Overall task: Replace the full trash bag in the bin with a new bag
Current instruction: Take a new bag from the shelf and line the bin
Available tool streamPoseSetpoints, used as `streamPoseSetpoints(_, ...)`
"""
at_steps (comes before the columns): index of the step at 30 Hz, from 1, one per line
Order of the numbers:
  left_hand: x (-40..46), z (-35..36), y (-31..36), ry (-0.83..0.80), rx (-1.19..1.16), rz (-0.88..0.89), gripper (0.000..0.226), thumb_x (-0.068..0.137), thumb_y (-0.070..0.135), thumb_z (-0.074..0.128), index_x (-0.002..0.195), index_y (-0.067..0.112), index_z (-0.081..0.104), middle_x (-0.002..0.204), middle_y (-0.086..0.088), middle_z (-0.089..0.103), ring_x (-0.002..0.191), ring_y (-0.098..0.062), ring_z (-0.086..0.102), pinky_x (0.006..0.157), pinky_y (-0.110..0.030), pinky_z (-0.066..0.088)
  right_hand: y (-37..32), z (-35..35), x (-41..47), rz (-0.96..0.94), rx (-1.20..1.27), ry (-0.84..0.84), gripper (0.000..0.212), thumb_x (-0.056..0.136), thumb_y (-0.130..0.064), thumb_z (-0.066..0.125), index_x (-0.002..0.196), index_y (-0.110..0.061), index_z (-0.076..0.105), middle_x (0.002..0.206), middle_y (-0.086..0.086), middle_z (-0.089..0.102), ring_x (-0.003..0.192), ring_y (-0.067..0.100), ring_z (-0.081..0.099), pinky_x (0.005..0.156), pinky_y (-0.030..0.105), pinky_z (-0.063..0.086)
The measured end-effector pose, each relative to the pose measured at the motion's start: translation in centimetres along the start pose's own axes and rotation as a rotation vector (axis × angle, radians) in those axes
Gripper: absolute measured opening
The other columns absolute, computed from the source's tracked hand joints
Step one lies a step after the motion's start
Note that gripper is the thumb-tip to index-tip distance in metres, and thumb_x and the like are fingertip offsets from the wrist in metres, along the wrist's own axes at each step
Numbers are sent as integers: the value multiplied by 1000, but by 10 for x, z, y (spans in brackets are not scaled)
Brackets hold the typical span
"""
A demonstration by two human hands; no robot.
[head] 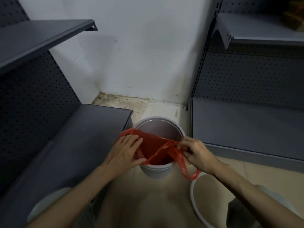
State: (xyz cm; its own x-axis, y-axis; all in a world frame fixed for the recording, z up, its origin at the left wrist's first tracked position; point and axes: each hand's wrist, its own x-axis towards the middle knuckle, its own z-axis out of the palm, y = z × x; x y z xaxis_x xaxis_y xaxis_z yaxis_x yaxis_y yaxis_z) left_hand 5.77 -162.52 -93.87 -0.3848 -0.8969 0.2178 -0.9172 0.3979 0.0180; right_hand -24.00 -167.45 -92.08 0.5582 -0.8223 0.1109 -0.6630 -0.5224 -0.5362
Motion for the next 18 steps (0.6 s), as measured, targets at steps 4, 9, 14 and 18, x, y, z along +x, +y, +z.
streamPoseSetpoints(4, -2, 7, -6, -87, -172, -164, 78, 88, 64, 52, 146, 14, 41, 150, -5, 42, 138, -21, 39, 113, -39, 31, 5, 5, -2, 226, 144, -30, 10, 97, -14, 51, 94, -22, 57, 74, 2, 69, 54, 12, 66, 57, 34, 56)
streamPoseSetpoints(9, -6, 17, -15, -126, -239, -231, 79, 89, 62, 51, 151, 18, 31, 158, -2, 27, 145, -17, 26, 119, -41, 22, 11, 12, 1, 385, 52, 12, 11, 94, -21, 58, 91, -12, 63, 83, 7, 70, 74, 22, 68, 71, 43, 56)
streamPoseSetpoints(14, -4, 21, -22, -230, -268, -247, 111, 72, 82, 53, 155, 22, 12, 162, 0, 9, 149, -17, 11, 121, -47, 15, 8, 20, 0, 435, 59, 4, 28, 87, -37, 66, 99, -17, 50, 91, 8, 68, 84, 29, 65, 74, 43, 53)
streamPoseSetpoints(18, 0, 21, -23, -271, -297, -236, 130, 61, 87, 57, 155, 22, -5, 163, 1, -2, 150, -18, 3, 121, -47, 11, 13, 22, -8, 407, 37, -26, 48, 78, -58, 65, 108, -27, 44, 101, 3, 68, 91, 23, 66, 76, 40, 54)
